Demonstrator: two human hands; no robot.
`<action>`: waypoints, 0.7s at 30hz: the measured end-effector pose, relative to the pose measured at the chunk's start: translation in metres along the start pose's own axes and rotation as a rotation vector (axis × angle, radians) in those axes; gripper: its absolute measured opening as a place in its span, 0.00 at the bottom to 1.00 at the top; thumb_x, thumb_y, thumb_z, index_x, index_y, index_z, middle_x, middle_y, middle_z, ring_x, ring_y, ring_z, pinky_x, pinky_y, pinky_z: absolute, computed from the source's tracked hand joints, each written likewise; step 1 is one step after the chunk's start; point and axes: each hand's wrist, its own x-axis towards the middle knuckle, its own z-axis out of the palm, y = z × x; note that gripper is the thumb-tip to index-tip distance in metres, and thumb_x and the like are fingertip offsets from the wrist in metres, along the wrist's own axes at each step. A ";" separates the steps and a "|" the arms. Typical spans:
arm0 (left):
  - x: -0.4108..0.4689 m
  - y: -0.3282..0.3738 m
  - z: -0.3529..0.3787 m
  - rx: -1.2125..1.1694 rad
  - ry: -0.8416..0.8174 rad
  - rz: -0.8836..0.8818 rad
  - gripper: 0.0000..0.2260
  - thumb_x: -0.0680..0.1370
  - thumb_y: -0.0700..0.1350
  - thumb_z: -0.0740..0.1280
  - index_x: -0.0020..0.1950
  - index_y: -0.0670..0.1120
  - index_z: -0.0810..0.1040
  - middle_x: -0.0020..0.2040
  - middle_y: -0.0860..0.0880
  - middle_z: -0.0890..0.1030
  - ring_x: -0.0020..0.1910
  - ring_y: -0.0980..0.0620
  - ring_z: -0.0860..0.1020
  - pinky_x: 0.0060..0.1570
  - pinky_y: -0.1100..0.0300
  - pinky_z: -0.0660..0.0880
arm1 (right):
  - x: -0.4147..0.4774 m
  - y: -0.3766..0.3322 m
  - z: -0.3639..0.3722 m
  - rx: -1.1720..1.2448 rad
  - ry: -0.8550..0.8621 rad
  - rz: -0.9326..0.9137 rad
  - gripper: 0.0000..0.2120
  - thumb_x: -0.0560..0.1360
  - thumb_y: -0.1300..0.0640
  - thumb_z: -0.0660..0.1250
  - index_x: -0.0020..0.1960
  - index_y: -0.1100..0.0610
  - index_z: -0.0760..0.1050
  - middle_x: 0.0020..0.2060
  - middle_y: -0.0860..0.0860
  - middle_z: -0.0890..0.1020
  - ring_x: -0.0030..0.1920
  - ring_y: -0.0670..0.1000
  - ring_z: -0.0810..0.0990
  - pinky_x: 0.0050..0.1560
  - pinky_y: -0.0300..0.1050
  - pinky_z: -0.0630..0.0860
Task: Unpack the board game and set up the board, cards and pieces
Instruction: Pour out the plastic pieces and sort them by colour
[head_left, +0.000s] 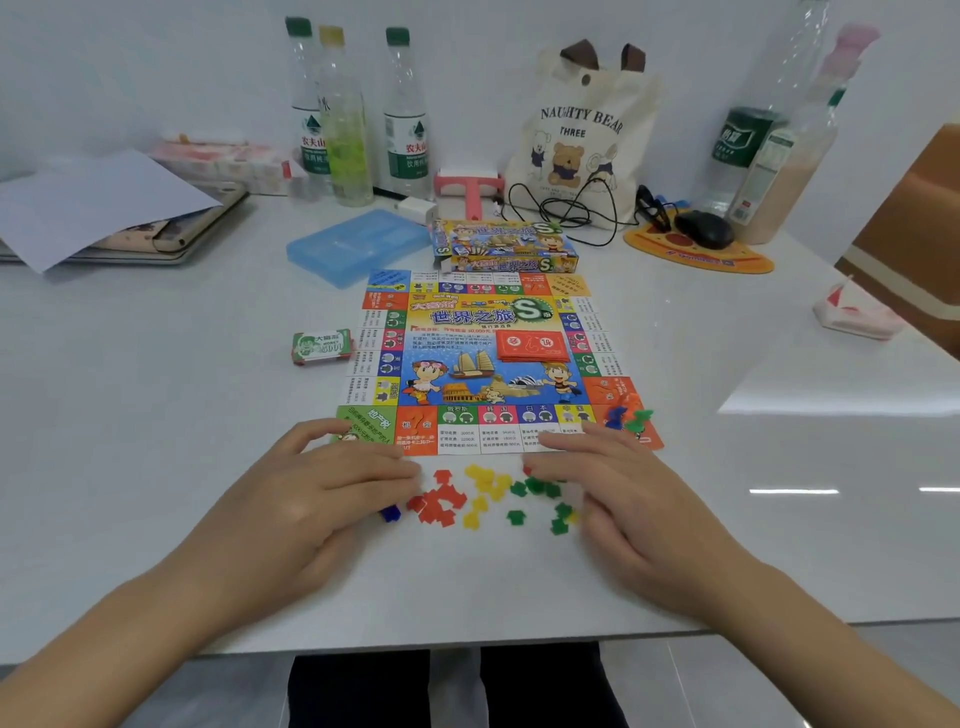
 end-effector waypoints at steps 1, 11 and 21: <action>0.008 0.004 0.001 -0.006 -0.006 -0.005 0.18 0.75 0.41 0.57 0.60 0.49 0.81 0.61 0.55 0.79 0.60 0.55 0.77 0.63 0.50 0.67 | -0.003 0.003 0.000 0.018 0.022 0.054 0.22 0.73 0.60 0.53 0.62 0.54 0.76 0.61 0.48 0.79 0.67 0.45 0.71 0.68 0.46 0.65; 0.054 0.023 0.023 -0.006 -0.131 0.039 0.19 0.74 0.45 0.56 0.59 0.51 0.81 0.59 0.57 0.81 0.58 0.54 0.79 0.59 0.51 0.65 | 0.003 -0.004 -0.002 -0.018 -0.014 0.073 0.20 0.71 0.60 0.53 0.59 0.55 0.74 0.56 0.44 0.80 0.61 0.44 0.72 0.70 0.39 0.59; 0.027 0.006 0.010 -0.046 -0.035 -0.035 0.17 0.73 0.42 0.58 0.56 0.50 0.82 0.58 0.57 0.81 0.59 0.56 0.76 0.59 0.54 0.67 | 0.025 -0.014 0.007 0.085 -0.122 0.099 0.22 0.72 0.63 0.55 0.65 0.54 0.66 0.60 0.41 0.79 0.62 0.26 0.58 0.73 0.42 0.53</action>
